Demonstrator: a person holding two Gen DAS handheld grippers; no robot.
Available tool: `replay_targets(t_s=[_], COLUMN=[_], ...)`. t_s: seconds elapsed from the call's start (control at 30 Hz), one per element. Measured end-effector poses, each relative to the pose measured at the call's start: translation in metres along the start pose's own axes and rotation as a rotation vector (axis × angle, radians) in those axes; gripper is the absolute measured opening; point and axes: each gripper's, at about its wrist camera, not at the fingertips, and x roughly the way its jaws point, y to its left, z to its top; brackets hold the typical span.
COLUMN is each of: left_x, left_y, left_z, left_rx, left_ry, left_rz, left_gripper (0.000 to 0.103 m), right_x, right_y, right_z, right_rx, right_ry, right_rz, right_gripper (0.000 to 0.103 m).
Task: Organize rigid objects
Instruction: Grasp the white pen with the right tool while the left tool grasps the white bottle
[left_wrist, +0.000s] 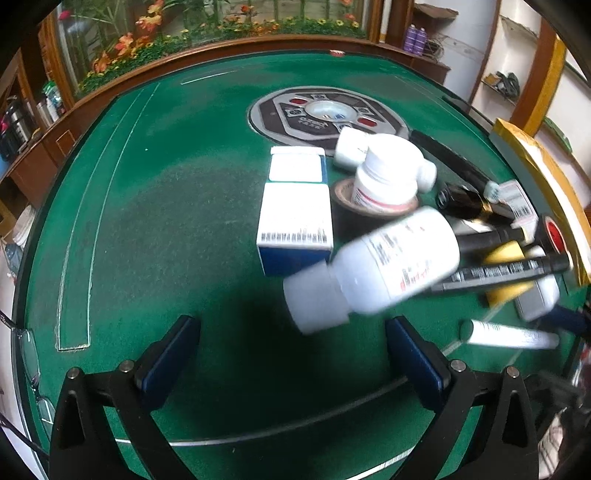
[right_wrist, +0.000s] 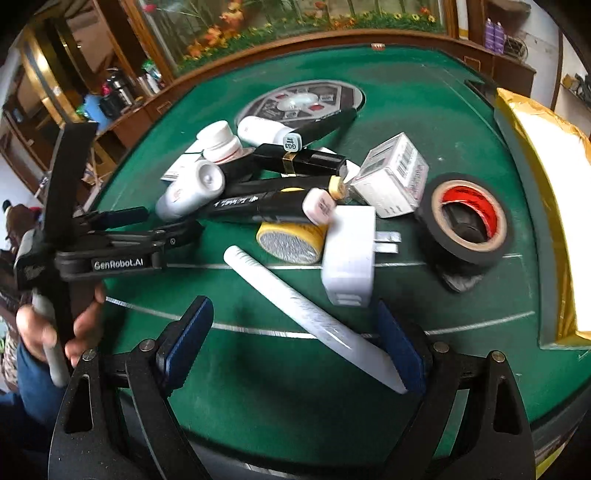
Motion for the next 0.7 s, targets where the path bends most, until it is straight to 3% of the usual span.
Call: replay_targets(t_s=[0.1, 0.17, 0.23, 0.3, 0.4, 0.63, 0.7], left_x=[-0.008, -0.014, -0.018, -0.021, -0.022, -0.002, 0.003], left_y=[0.002, 0.003, 0.004, 0.003, -0.006, -0.037, -0.041], left_z=[-0.007, -0.008, -0.005, 0.0, 0.009, 0.027, 0.03], left_rx=[0.02, 0.025, 0.031, 0.04, 0.098, 0.275, 0.28], left_ry=[-0.011, -0.03, -0.042, -0.061, -0.065, -0.041, -0.027], left_rz=[-0.011, 0.001, -0.003, -0.003, -0.002, 0.026, 0.015], left_gripper=[0.102, 0.098, 0.091, 0.09, 0.077, 0.072, 0.062], right_x=[-0.015, -0.022, -0.026, -0.03, -0.037, -0.049, -0.05], right_y=[0.0, 0.0, -0.002, -0.005, -0.01, -0.023, -0.024], right_z=[-0.011, -0.017, -0.021, -0.021, -0.023, -0.029, -0.031], right_rx=[-0.03, -0.051, -0.054, -0.062, -0.052, -0.012, -0.011], right_ry=[-0.052, -0.073, -0.09, -0.106, -0.13, -0.158, -0.157], right_rz=[0.049, 0.083, 0.089, 0.083, 0.083, 0.099, 0.101], right_gripper=[0.081, 0.068, 0.068, 0.068, 0.068, 0.068, 0.068])
